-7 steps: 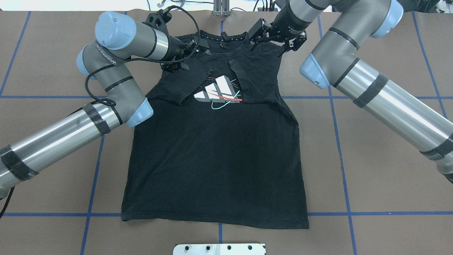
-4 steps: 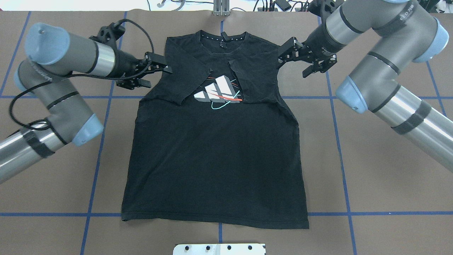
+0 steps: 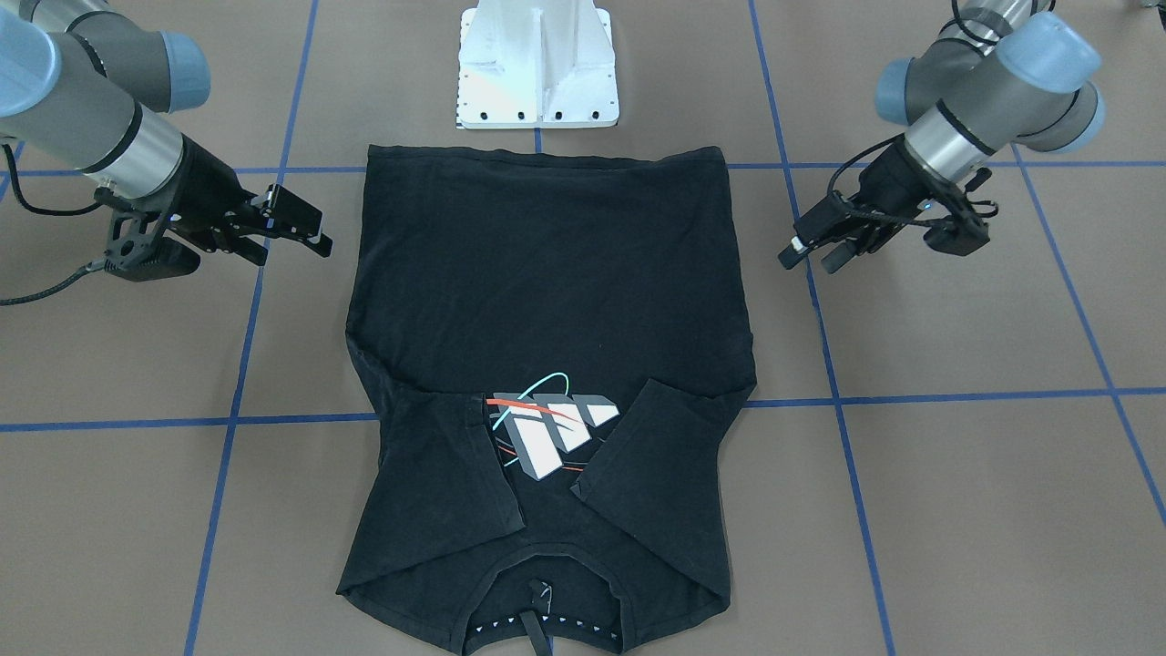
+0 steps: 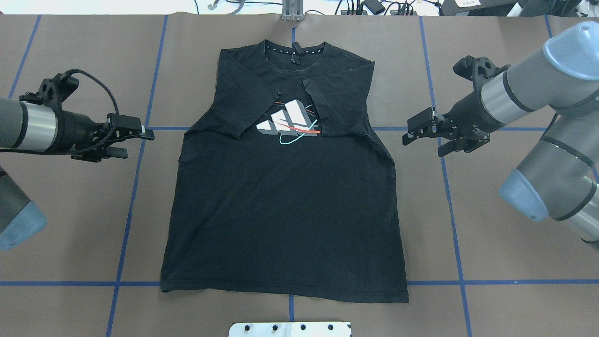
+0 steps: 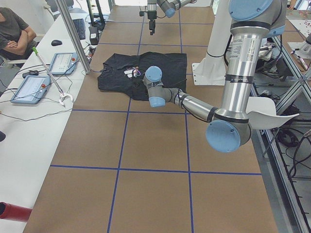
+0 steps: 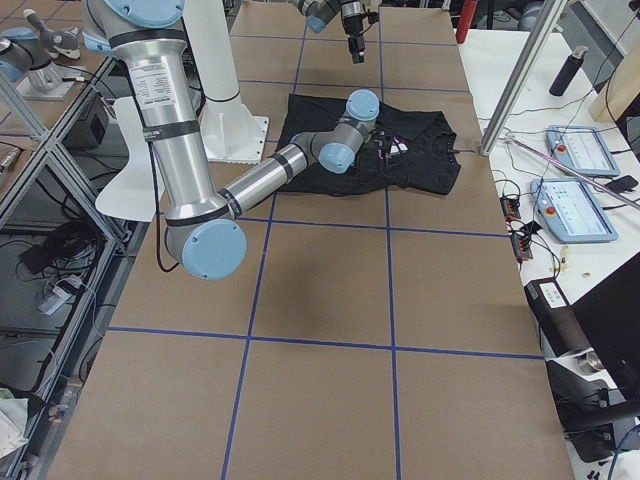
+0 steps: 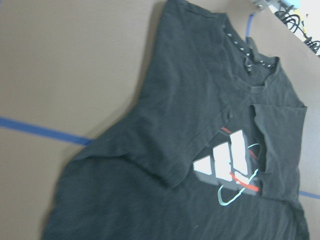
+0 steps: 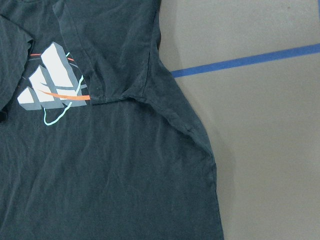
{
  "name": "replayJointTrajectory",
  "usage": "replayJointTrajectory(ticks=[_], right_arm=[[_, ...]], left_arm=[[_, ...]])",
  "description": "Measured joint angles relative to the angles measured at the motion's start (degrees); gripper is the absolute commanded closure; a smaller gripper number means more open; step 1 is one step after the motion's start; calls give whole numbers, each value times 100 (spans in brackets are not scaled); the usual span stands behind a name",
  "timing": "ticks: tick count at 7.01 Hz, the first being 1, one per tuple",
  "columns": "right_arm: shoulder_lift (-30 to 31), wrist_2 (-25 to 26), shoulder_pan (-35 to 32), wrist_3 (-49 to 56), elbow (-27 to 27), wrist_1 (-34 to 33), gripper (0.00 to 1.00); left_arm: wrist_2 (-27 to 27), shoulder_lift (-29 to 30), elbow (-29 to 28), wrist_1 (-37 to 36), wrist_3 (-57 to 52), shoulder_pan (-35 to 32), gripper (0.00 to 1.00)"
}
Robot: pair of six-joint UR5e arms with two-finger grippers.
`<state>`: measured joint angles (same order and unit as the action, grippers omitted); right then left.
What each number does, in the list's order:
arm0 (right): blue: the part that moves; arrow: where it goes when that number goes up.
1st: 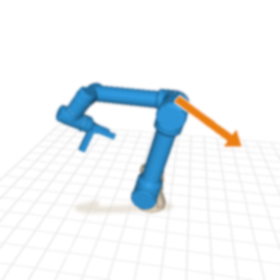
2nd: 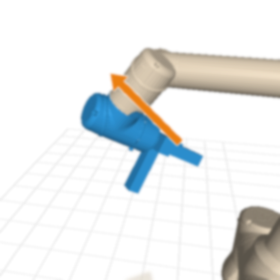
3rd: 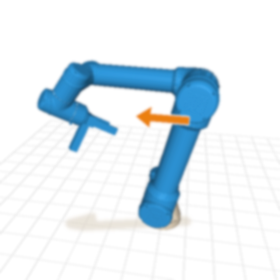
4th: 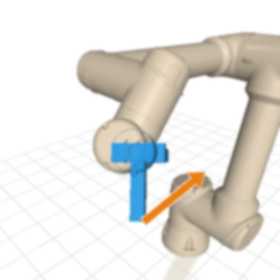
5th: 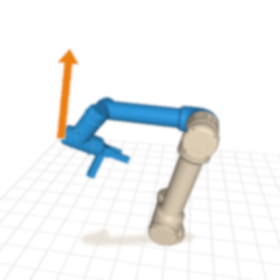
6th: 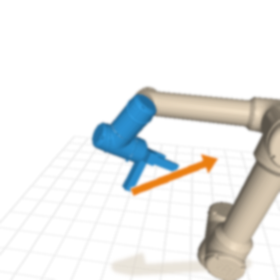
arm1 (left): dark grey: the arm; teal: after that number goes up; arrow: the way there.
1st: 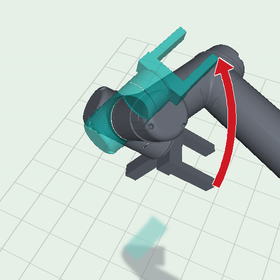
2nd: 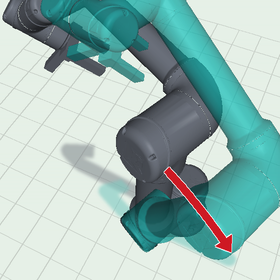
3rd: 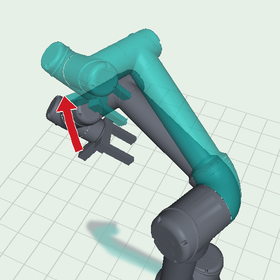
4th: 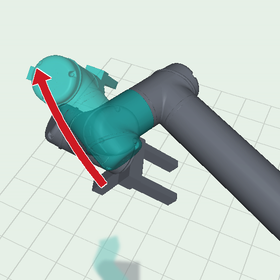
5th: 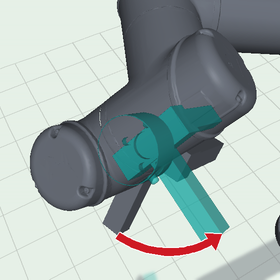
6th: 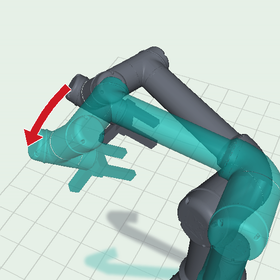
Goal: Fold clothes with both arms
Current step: 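Release the shirt and withdraw both grippers outward to the shirt sides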
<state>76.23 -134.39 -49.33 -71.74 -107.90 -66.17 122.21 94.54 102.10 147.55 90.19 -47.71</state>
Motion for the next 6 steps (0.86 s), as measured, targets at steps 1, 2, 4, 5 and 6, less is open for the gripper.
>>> replayJointTrajectory(ticks=[1, 2, 4, 5, 6], right_arm=[[73, 126, 190, -97, -95, 2, 0], [175, 176, 321, -137, -178, 1, 0], [628, 196, 547, -169, -552, -1, 0], [802, 198, 680, -248, -705, 0, 0], [874, 199, 821, -358, -770, 4, 0]], left_arm=[[-89, -327, 88, 326, 116, 162, 1], [-284, -497, 195, 493, 337, 440, 1], [-935, -820, 593, 553, 834, 1289, 1], [-1208, -942, 743, 541, 1071, 1690, 1], [-1396, -1007, 809, 522, 1239, 2028, 1]])
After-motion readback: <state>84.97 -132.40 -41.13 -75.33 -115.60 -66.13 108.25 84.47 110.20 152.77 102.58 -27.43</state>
